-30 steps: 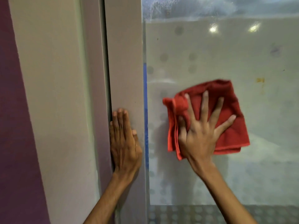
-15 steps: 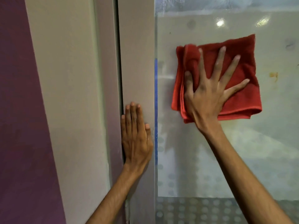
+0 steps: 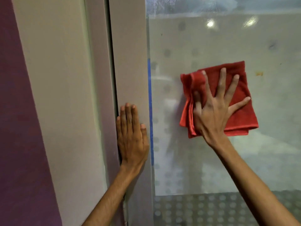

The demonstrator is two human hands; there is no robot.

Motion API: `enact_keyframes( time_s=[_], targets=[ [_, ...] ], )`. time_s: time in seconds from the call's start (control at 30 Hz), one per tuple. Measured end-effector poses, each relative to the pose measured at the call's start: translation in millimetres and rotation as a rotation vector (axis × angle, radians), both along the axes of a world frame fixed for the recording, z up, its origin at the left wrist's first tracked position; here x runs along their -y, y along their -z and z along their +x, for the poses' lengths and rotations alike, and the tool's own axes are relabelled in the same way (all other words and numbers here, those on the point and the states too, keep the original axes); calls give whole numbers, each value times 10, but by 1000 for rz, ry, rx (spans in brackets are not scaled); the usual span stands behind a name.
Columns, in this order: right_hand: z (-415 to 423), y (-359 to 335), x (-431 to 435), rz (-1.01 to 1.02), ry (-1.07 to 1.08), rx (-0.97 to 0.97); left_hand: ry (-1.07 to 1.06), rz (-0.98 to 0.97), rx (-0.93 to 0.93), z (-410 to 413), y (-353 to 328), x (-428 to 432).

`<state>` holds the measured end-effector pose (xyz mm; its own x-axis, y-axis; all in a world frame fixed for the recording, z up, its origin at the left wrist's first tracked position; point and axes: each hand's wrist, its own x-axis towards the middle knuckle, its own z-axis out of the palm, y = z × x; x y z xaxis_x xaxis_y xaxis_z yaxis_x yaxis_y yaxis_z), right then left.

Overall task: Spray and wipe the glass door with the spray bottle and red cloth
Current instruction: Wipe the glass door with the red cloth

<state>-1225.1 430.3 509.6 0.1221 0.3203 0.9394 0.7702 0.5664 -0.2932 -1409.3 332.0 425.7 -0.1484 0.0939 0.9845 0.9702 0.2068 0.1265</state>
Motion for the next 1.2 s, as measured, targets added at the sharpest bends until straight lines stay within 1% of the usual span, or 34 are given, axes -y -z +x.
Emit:
enact_keyframes(
  time_s=[0.07, 0.13, 0.17, 0.23, 0.3, 0.4, 0.47, 0.5, 0.53, 0.6, 0.67, 0.73, 0.8, 0.87, 0.93, 1.03, 1.13, 1.2],
  targets=[
    [-78, -492, 13, -19, -6, -96, -4, -6, 16, 43, -17, 15],
    [-184, -733, 28, 1, 22, -80, 40, -11, 56, 98, -27, 31],
    [-220, -725, 33, 34, 35, -52, 77, -11, 81, 129, -45, 33],
    [-219, -470, 26, 112, 29, 28, 146, -9, 110, 206, -116, 10],
    [-150, -2, -8, 159, 10, 110, 165, -4, 125, 301, -215, -39],
    [22, 685, -66, 156, 11, 193, 154, 8, 129, 368, -326, -92],
    [200, 894, -127, 133, 13, 227, 151, 16, 111, 342, -355, -94],
    [318, 891, -178, 117, 15, 229, 150, 26, 101, 335, -380, -92],
    [432, 823, -236, 91, 23, 213, 151, 33, 93, 327, -414, -89],
    [643, 505, -350, 6, 46, 113, 150, 37, 72, 349, -506, -102],
    [793, 10, -429, -98, 35, -49, 127, 24, 45, 426, -614, -147],
    [851, -507, -464, -142, 13, -146, 105, 17, 51, 540, -717, -225],
    [810, -880, -465, -123, 7, -143, 104, 25, 58, 704, -801, -323],
    [758, -1004, -457, -71, 24, -87, 115, 31, 34, 877, -857, -444],
    [747, -849, -467, 19, 38, 13, 102, 46, 27, 1000, -876, -557],
    [815, -189, -518, 146, 13, 170, 113, 83, 92, 1128, -838, -672],
    [983, 523, -608, 166, 20, 285, 107, 67, 81, 1321, -728, -754],
    [1152, 817, -685, 160, 31, 327, 126, 49, 68, 1443, -632, -799]
  ],
)
